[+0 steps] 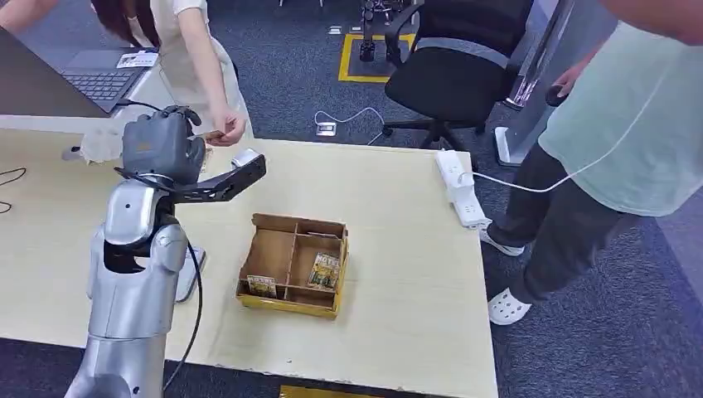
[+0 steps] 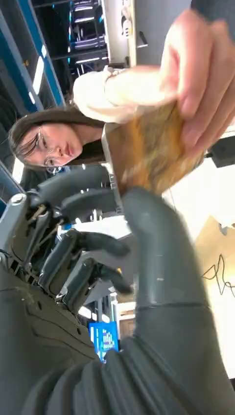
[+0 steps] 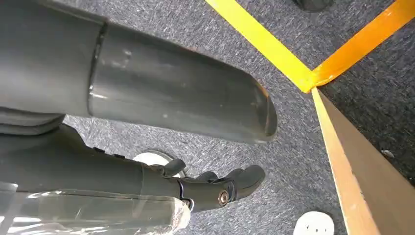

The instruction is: Pass the card to the sensor for recognition and then transmit it.

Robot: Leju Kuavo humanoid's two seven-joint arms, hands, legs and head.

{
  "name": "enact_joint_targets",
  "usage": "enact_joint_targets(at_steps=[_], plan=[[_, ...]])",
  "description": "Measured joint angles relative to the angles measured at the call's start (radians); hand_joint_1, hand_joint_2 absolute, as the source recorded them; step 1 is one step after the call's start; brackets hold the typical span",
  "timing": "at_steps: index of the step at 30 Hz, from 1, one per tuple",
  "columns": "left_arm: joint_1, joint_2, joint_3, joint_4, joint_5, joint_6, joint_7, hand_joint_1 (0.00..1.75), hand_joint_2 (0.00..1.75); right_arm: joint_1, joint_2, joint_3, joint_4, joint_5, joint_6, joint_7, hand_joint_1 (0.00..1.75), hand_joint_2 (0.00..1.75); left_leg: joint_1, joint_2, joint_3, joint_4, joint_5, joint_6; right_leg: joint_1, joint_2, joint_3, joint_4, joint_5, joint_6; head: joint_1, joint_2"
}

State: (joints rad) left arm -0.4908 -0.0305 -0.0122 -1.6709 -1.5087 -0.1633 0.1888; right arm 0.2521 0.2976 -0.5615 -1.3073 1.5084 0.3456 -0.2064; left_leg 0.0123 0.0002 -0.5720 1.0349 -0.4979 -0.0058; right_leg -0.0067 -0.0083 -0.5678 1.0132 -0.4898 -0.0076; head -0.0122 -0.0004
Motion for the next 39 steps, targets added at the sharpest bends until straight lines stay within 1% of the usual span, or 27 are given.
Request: enact_joint_targets(at_steps=[9, 13, 20, 22, 26, 28, 32, 33, 35, 36, 38, 39], plan=[[0.0, 0.0, 0.008, 0.0, 0.0, 0.001, 0.0, 0.0, 1.75, -0.001, 0.0, 0.002, 0.003, 0.0, 0.0, 0.0, 0.0, 0.0, 0.0, -0.001, 0.0, 0.0, 0.0, 0.0, 0.0, 0.0, 0.0, 0.0, 0.0, 0.0, 0.0, 0.0], [0.0, 0.014, 0.01, 0.0, 0.0, 0.001, 0.021, 0.0, 1.75, -0.001, 0.0, 0.002, 0.004, 0.0, 0.002, 0.002, 0.0, 0.0, 0.0, -0.001, 0.0, 0.0, 0.0, 0.0, 0.0, 0.0, 0.0, 0.0, 0.0, 0.0, 0.0, 0.0], [0.0, 0.031, 0.014, 0.0, 0.0, 0.0, 0.024, 0.0, 1.75, -0.001, 0.0, 0.002, 0.005, 0.0, 0.005, 0.002, 0.0, 0.0, 0.0, -0.001, 0.0, 0.0, 0.0, 0.0, 0.0, 0.0, 0.0, 0.0, 0.0, 0.0, 0.0, 0.0], [0.001, 0.041, 0.014, 0.0, 0.0, -0.002, 0.041, 0.0, 1.75, -0.001, 0.0, 0.002, 0.005, -0.001, 0.005, 0.004, 0.0, 0.0, 0.0, -0.001, 0.0, 0.0, 0.0, 0.0, 0.0, 0.0, 0.0, 0.0, 0.0, 0.0, 0.0, 0.0], [0.016, 0.087, 0.023, 0.0, 0.0, -0.009, 0.092, 0.0, 1.75, -0.001, 0.0, 0.002, 0.004, -0.011, 0.003, 0.006, 0.0, 0.0, 0.0, 0.0, 0.0, 0.0, 0.0, 0.0, 0.0, 0.0, 0.0, 0.0, 0.0, 0.0, 0.0, 0.0], [0.037, 0.118, 0.055, 0.002, 0.0, -0.02, 0.129, 0.0, 1.75, -0.001, 0.0, 0.002, 0.003, -0.023, 0.002, 0.012, 0.0, 0.0, 0.0, 0.0, 0.001, 0.0, 0.0, 0.0, 0.0, 0.001, 0.0, 0.0, 0.0, 0.0, 0.0, 0.0], [0.094, 0.163, 0.165, 0.003, 0.0, -0.027, 0.169, 0.0, 1.75, 0.002, 0.0, -0.001, -0.006, -0.04, 0.007, 0.027, 0.0, 0.0, 0.001, 0.001, 0.001, -0.001, 0.0, 0.0, 0.0, 0.002, -0.001, 0.0, -0.001, -0.001, 0.0, 0.0], [0.112, 0.179, 0.189, 0.003, 0.0, -0.031, 0.178, 0.0, 1.75, 0.005, 0.0, -0.001, -0.01, -0.06, 0.0, 0.04, 0.0, 0.0, 0.001, 0.001, 0.001, -0.001, 0.0, 0.0, 0.0, 0.002, -0.001, 0.0, -0.001, -0.001, 0.0, 0.0], [0.155, 0.207, 0.239, 0.003, 0.0, -0.035, 0.189, 0.0, 1.75, 0.02, 0.0, 0.015, -0.036, -0.133, -0.029, 0.097, 0.0, 0.0, 0.001, 0.003, 0.001, -0.001, 0.0, -0.001, 0.0, 0.003, -0.001, 0.0, -0.001, -0.001, 0.0, 0.0], [0.175, 0.217, 0.264, 0.002, 0.0, -0.034, 0.189, 0.0, 1.75, 0.03, 0.0, 0.029, -0.052, -0.162, -0.036, 0.114, 0.0, 0.0, 0.001, 0.003, 0.001, -0.001, 0.0, -0.001, 0.0, 0.004, -0.002, 0.0, -0.001, -0.001, 0.0, 0.0], [0.205, 0.229, 0.304, 0.001, 0.0, -0.034, 0.189, 0.0, 1.75, 0.044, 0.0, 0.054, -0.071, -0.179, -0.039, 0.13, 0.0, 0.0, 0.001, 0.003, 0.001, -0.001, 0.0, -0.001, 0.0, 0.003, -0.002, 0.0, -0.001, -0.001, 0.0, 0.0], [0.217, 0.237, 0.317, -0.001, 0.0, -0.038, 0.2, 0.0, 1.75, 0.049, 0.0, 0.063, -0.077, -0.185, -0.039, 0.135, 0.0, 0.0, 0.001, 0.003, 0.001, -0.001, 0.0, -0.001, 0.0, 0.003, -0.001, 0.0, -0.001, -0.001, 0.0, 0.0]])
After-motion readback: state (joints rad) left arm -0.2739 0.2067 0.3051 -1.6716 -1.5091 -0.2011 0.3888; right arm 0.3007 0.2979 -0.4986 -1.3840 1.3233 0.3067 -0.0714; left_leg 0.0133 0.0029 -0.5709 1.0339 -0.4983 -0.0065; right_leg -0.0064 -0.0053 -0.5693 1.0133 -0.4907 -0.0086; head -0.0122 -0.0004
